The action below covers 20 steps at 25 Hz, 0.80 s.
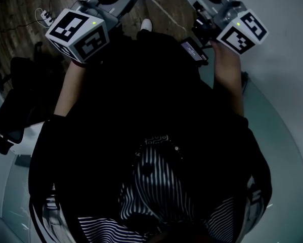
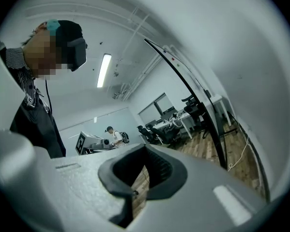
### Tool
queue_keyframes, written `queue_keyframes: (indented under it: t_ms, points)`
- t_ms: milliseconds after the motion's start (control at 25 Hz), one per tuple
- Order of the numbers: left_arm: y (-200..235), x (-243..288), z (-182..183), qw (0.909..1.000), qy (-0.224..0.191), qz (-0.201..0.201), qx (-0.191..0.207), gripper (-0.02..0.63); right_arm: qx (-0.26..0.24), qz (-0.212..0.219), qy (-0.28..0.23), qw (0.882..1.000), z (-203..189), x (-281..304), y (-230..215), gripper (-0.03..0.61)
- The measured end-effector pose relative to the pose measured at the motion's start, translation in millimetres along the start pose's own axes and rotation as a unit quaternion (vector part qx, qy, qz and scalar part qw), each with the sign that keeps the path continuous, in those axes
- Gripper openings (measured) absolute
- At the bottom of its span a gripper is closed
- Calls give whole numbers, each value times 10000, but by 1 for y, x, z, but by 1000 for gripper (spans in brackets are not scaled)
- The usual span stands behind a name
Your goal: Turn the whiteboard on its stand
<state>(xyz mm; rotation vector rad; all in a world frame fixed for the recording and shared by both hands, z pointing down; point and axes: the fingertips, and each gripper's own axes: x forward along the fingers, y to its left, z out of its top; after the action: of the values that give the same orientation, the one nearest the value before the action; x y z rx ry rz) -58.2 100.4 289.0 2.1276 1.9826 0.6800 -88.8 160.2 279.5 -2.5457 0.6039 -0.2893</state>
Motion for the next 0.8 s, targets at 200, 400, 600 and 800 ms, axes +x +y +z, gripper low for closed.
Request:
queue_keyframes:
  t_ms: [200, 400, 600, 800]
  points:
    - [11, 18, 4, 9996, 111, 160, 205, 0, -668, 60, 440, 9968, -10, 19, -2, 2]
    - [46, 12, 17, 9999, 52, 94, 98, 0, -737, 252, 707, 9945, -12, 64, 3, 2]
    - [81, 23, 11, 9997, 70, 140, 197, 0, -846, -92, 737, 9936, -14, 67, -23, 2]
    - [140, 43, 73, 9997, -103, -47, 225, 0, -820, -411, 864, 9920, 32, 113, -67, 2]
